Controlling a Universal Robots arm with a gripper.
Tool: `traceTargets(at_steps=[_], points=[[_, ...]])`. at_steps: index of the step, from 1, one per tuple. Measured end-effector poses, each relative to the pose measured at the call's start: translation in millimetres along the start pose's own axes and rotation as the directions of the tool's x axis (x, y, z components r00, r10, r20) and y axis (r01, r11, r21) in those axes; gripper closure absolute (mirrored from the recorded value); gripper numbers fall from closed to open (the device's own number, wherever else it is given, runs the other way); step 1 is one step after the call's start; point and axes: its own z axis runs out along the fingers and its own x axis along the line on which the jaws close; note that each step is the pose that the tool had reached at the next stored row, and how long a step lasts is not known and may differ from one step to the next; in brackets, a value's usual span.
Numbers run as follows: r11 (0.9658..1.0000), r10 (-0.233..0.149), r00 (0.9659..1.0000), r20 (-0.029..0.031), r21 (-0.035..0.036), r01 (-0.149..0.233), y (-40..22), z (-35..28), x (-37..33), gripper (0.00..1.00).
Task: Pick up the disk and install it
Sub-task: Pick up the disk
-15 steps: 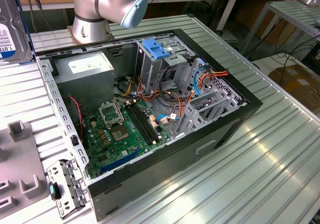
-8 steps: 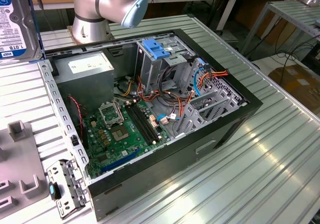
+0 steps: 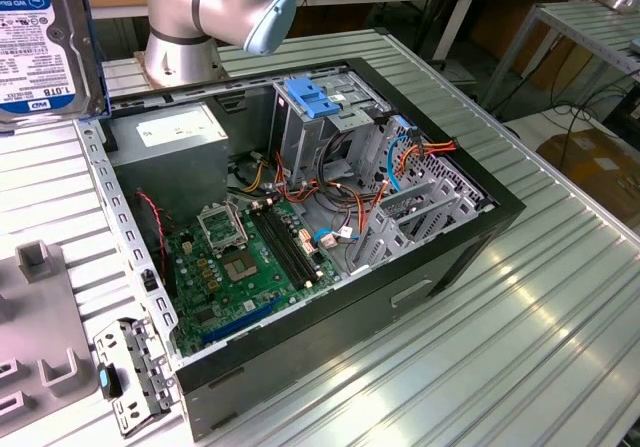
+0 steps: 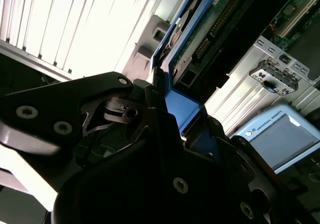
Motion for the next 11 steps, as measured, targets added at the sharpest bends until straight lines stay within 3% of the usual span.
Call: traceTargets(at_steps=[5,11], points=[[1.0000,0.000,1.0000,0.0000,0.0000,0.000,-13.4,-0.3,-0.1,0.63],[1.0000,0.000,1.0000,0.0000,0.0000,0.000,-25.2,-0.6,-0.1,0.63]])
